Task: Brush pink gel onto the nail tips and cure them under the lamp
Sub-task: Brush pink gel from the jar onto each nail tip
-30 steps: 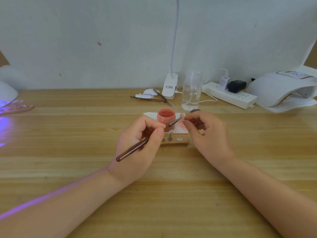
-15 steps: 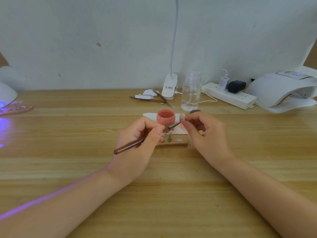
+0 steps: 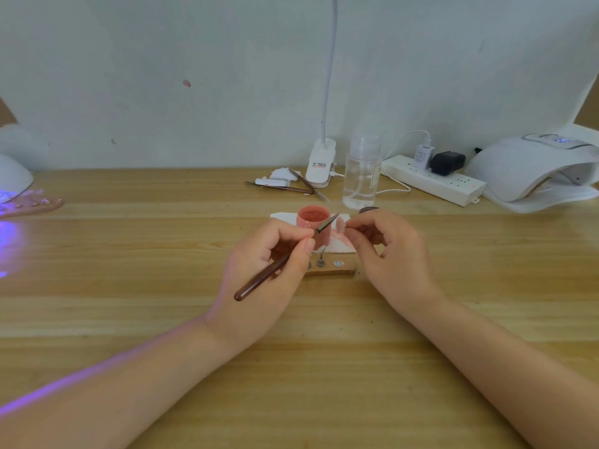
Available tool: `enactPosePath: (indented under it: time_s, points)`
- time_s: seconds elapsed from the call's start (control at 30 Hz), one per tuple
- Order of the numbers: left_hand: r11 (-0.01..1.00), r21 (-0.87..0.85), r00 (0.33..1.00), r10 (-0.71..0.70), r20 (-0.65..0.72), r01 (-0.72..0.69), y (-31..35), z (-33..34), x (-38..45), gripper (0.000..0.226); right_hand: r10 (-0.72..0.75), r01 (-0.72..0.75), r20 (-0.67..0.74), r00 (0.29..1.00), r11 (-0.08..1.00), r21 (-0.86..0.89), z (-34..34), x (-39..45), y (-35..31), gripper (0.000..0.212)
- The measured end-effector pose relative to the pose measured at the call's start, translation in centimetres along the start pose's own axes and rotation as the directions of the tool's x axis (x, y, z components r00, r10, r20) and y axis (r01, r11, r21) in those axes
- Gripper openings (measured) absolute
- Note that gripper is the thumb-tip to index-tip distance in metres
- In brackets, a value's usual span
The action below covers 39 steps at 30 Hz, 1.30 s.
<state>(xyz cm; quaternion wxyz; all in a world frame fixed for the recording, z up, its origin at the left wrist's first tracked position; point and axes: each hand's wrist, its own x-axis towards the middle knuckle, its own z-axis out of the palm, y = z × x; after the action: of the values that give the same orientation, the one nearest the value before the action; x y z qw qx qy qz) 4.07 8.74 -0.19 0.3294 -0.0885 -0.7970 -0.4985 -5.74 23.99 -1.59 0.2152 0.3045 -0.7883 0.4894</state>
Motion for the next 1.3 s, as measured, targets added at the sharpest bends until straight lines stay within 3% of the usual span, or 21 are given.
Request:
enactPosePath:
  time_s: [0.53, 0.77, 1.07, 1.3]
  points:
    - [0.995, -0.006, 0.995, 0.095, 0.028, -0.095, -0.03, -0.32, -0.19, 0.009, 0.053, -0.054, -0.01, 0.999, 0.998, -0.013, -0.1, -0.01, -0.17, 0.007]
    - [0.999, -0.053, 1.0, -0.011, -0.017, 0.01, 0.1, -0.17, 0.08, 0.009, 0.064, -0.064, 0.019, 0.998, 0.998, 0.017, -0.16, -0.05, -0.35, 0.008]
    - [0.999, -0.034, 1.0, 0.009, 0.026, -0.008, -0.33, -0.3, -0.06, 0.011, 0.066, -0.067, 0.016, 0.998, 0.997, 0.036, -0.19, -0.11, -0.19, 0.009]
    - [0.99, -0.134, 0.997, -0.056, -0.05, 0.049, -0.7, -0.23, 0.37, 0.012, 0.063, -0.064, 0.021, 0.998, 0.996, 0.065, -0.09, -0.18, -0.23, 0.009]
